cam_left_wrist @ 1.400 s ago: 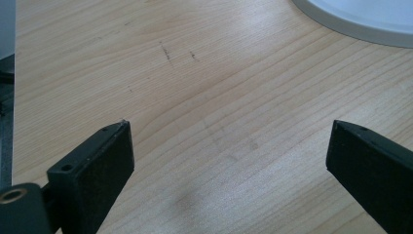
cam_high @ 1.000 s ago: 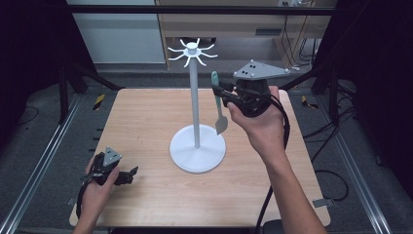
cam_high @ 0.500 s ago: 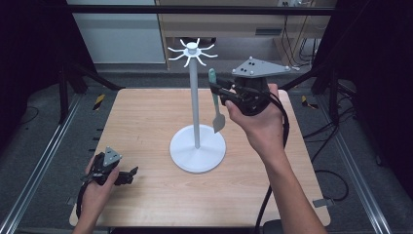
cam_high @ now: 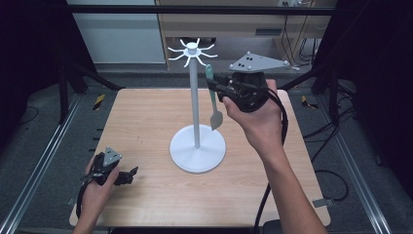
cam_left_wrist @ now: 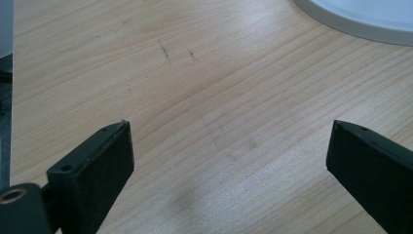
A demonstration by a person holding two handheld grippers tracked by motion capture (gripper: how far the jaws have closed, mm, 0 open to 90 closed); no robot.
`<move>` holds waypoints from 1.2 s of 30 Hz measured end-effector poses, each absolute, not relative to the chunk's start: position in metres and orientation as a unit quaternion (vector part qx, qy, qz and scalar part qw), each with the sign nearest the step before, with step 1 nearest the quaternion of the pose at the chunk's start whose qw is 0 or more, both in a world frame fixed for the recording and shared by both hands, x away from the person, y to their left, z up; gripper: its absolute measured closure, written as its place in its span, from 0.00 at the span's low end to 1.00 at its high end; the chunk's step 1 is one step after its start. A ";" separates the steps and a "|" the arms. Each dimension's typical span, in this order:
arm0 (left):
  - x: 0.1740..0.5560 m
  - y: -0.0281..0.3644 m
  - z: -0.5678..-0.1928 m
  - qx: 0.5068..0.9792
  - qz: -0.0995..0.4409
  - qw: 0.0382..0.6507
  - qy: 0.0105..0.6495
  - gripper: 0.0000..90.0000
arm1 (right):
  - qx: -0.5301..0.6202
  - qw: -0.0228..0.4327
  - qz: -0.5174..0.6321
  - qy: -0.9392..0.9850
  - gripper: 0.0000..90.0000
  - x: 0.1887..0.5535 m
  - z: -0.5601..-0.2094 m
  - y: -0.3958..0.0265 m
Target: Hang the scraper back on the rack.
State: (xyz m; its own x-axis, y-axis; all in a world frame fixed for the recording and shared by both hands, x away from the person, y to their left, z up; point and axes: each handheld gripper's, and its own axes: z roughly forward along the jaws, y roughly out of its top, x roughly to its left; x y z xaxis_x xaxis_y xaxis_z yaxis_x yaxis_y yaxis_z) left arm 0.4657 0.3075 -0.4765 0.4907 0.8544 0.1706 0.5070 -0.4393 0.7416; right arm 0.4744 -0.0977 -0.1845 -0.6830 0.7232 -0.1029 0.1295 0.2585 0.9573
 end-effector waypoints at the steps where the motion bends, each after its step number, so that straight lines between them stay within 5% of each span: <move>1: 0.466 0.308 -0.476 0.803 0.274 0.317 0.424 0.04 | 0.286 0.276 0.537 0.744 0.83 0.475 -0.184 -0.097; 36: 0.466 0.307 -0.477 0.801 0.274 0.321 0.425 0.04 | 0.297 0.269 0.524 0.752 0.83 0.488 -0.181 -0.087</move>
State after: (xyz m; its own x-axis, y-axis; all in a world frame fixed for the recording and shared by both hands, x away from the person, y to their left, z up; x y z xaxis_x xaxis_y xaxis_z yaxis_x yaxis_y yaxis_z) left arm 0.4658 0.3069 -0.4769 0.4885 0.8567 0.1656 0.5053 -0.4325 0.7467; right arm 0.4876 -0.0871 -0.1808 -0.6790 0.7281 -0.0944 0.1636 0.2753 0.9473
